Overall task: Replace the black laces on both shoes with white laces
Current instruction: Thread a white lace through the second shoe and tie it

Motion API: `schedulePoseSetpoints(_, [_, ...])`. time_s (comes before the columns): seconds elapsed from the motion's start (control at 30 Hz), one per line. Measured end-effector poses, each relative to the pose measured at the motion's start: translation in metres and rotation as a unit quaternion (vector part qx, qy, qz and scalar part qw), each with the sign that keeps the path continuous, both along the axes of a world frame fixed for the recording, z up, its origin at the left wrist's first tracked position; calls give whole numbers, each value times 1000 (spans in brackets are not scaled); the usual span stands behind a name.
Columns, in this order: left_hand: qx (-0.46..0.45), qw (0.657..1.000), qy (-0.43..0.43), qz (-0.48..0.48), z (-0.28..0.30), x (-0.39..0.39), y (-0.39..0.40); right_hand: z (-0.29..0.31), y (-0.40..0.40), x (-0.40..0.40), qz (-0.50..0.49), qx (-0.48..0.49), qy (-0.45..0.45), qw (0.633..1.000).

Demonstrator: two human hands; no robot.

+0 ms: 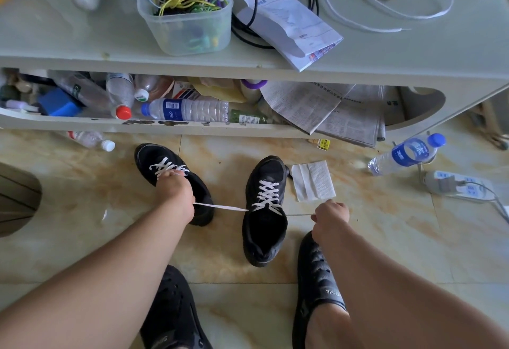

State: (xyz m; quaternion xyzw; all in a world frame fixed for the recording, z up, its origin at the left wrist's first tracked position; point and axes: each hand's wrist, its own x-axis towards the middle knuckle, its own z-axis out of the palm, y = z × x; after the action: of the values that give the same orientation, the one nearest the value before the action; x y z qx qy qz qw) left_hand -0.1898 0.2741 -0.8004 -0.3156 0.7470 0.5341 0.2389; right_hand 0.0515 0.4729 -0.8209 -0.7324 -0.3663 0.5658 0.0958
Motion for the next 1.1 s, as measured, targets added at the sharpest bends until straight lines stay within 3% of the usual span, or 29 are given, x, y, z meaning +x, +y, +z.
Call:
schedulePoseSetpoints(0.13, [3,999,-10,-34,2,6,-2,12,-3,-3,20,-4,-25,999])
schedulePoseSetpoints(0.23, [82,994,-23,-75,9,14,15,28,-2,-21,167,61,-43,983])
schedulePoseSetpoints(0.4, [189,972,-42,-135,28,25,54,60,1,-58,404,232,-48,883])
schedulePoseSetpoints(0.5, [162,974,-10,-156,15,29,52,65,-3,-66,425,315,-60,847])
schedulePoseSetpoints(0.6, [102,969,-46,-221,-7,54,30,51,-11,-55,403,284,-96,865])
schedulePoseSetpoints(0.7, [-9,951,-140,-277,-28,89,12,28,-25,-31,444,103,-154,877])
schedulePoseSetpoints(0.77, [-23,940,-173,-294,-37,105,9,14,-37,-16,454,13,-172,874])
schedulePoseSetpoints(0.97, [-27,952,-53,-302,-18,109,30,0,-52,-20,349,97,-57,930])
schedulePoseSetpoints(1.1, [-15,907,-40,-419,-16,106,28,5,-49,-35,317,77,-34,945])
